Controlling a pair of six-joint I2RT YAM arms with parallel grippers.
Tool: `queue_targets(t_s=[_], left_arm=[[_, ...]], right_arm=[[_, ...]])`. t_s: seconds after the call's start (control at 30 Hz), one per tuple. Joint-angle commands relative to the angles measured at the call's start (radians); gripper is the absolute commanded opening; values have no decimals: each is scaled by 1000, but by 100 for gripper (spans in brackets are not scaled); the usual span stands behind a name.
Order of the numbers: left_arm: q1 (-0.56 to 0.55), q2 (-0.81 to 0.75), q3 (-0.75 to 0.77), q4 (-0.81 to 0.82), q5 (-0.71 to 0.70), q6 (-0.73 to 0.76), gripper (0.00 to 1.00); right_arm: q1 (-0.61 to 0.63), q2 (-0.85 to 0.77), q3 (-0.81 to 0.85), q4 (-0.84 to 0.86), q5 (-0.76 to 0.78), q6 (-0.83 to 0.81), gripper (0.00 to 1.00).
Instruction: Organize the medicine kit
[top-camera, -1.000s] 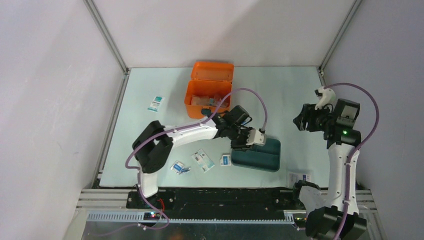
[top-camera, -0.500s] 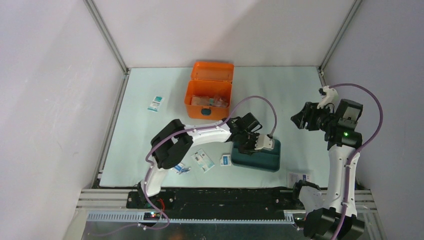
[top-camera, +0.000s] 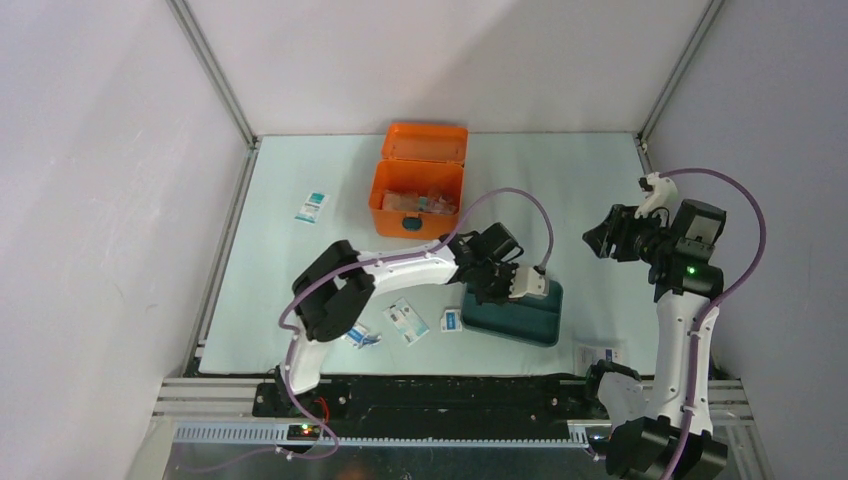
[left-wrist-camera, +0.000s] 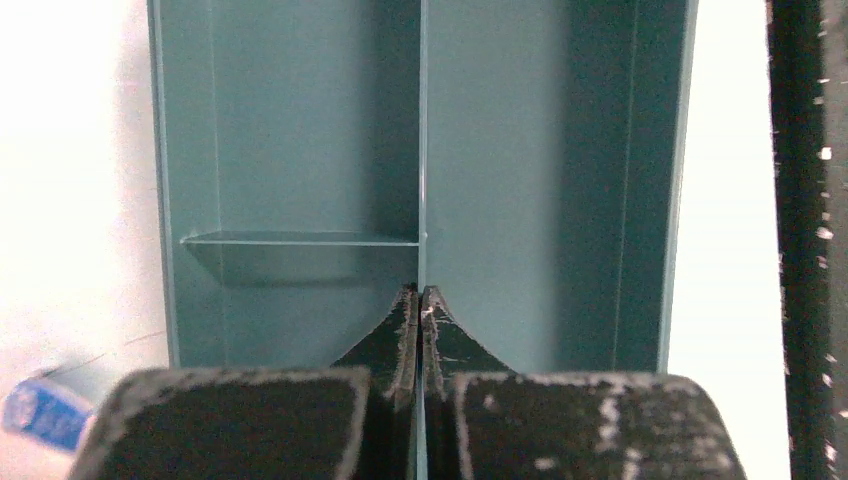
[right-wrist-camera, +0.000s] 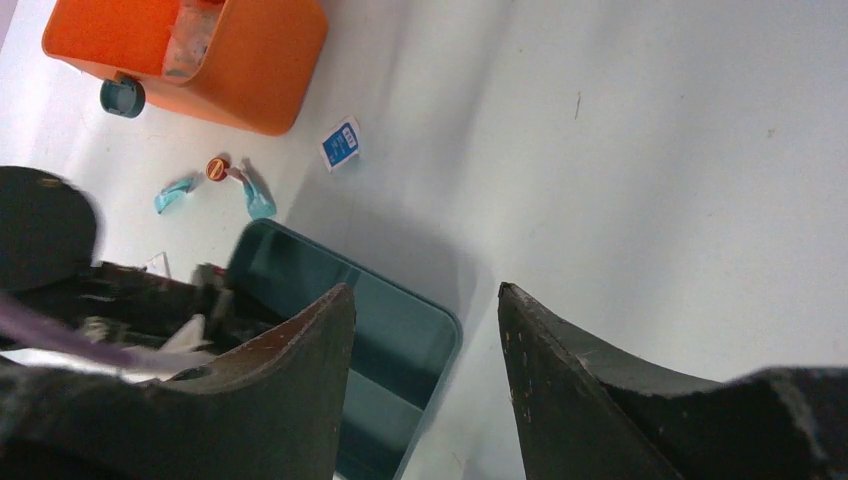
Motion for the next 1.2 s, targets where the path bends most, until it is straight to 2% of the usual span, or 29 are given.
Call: queue_targets(t_s=[0.0,0.1,0.27,0.37,0.6,0.8,1.17], left_arm=[[3,-236,10,25,-14,53,0],[38,-308,45,-35,-17,101,0],[125,-396,156,-204,-137,326,0],[249,-405,209,-270,-180,414,0],[508,-348,322,-315,-175,561,0],[578,-218,417,-337,-219,633,0],[637,-53,572,-418,-98,651,0]], right_arm=[[-14,-33,3,57,15,16,59],[-30,-22,-5,59,18,11,58],[-48,39,-16,73,-3,13,58],[-50,52,-15,76,-39,20,58],[-50,21,-40,65,-74,2,58],[-50,-14,-76,85,-100,-6,58],[-51,-20,-92,66,-116,-14,58]])
